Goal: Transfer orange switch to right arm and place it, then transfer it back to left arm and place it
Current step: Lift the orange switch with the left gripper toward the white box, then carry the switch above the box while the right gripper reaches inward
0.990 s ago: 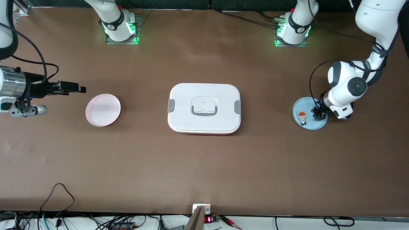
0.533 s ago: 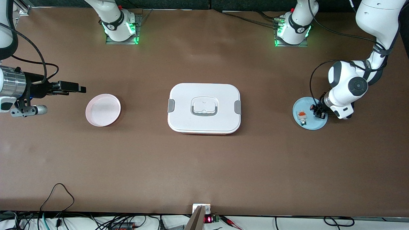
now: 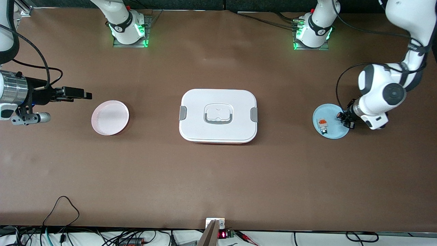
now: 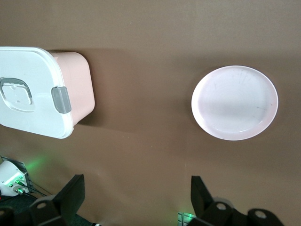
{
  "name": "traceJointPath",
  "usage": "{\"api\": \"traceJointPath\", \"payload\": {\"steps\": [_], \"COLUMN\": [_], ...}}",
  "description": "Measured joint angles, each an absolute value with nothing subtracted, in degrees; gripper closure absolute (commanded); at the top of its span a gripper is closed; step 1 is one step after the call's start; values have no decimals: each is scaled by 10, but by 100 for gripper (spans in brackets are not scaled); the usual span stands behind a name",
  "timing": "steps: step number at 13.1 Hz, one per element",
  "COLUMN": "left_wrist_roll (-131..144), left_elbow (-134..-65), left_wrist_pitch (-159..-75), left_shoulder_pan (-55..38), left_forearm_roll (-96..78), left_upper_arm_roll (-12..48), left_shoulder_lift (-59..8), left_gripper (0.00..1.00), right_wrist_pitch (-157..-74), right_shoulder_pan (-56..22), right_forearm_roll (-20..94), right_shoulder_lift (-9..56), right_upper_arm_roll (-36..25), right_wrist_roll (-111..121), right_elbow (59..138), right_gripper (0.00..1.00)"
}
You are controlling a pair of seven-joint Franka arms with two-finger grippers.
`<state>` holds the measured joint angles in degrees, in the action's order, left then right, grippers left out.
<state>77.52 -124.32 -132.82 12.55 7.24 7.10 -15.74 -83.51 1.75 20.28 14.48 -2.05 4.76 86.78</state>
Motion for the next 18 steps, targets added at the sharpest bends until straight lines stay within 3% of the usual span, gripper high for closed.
{"api": "traceJointPath", "payload": {"steps": [8, 14, 18], "left_wrist_roll": [911, 1024, 1054], "left_elbow": [-1104, -1057, -1022], "left_wrist_pitch": [-1193, -1190, -1191], "left_shoulder_pan": [125, 120, 116], "left_forearm_roll": [-160, -335, -388], "left_upper_arm_roll": [104, 206, 322], "left_shoulder_lift": [-77, -63, -64], "left_gripper": [96, 98, 98], "right_wrist_pitch": [-835, -839, -867], "right_shoulder_pan": [16, 14, 11], "right_forearm_roll": [203, 233, 287], "right_shoulder_lift": [145, 146, 147], "right_upper_arm_roll": [-20, -17, -10], "right_wrist_roll": [48, 48, 81], "right_elbow": [868, 873, 882], "right_gripper": [0, 0, 0]}}
